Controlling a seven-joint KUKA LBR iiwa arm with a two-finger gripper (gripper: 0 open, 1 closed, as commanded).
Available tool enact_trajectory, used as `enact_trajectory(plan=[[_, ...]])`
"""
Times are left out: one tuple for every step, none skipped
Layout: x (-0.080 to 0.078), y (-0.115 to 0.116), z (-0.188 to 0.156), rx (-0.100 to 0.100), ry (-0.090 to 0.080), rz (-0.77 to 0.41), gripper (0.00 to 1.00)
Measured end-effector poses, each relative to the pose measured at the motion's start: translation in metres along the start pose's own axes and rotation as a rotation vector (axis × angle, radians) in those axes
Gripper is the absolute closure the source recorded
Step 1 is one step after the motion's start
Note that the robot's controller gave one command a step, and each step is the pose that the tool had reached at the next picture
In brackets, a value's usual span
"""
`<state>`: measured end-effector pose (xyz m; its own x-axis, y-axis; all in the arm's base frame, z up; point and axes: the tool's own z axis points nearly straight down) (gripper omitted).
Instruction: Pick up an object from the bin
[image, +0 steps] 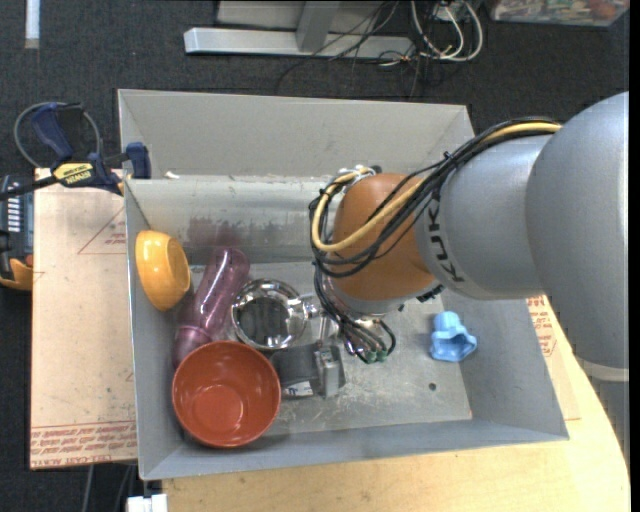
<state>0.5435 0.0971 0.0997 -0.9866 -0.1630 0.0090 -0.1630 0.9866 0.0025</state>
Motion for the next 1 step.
enact_trajectory(plan=[[0.0085, 0.0365, -0.0029, 0.002, -0.011, 0.079, 0.0]])
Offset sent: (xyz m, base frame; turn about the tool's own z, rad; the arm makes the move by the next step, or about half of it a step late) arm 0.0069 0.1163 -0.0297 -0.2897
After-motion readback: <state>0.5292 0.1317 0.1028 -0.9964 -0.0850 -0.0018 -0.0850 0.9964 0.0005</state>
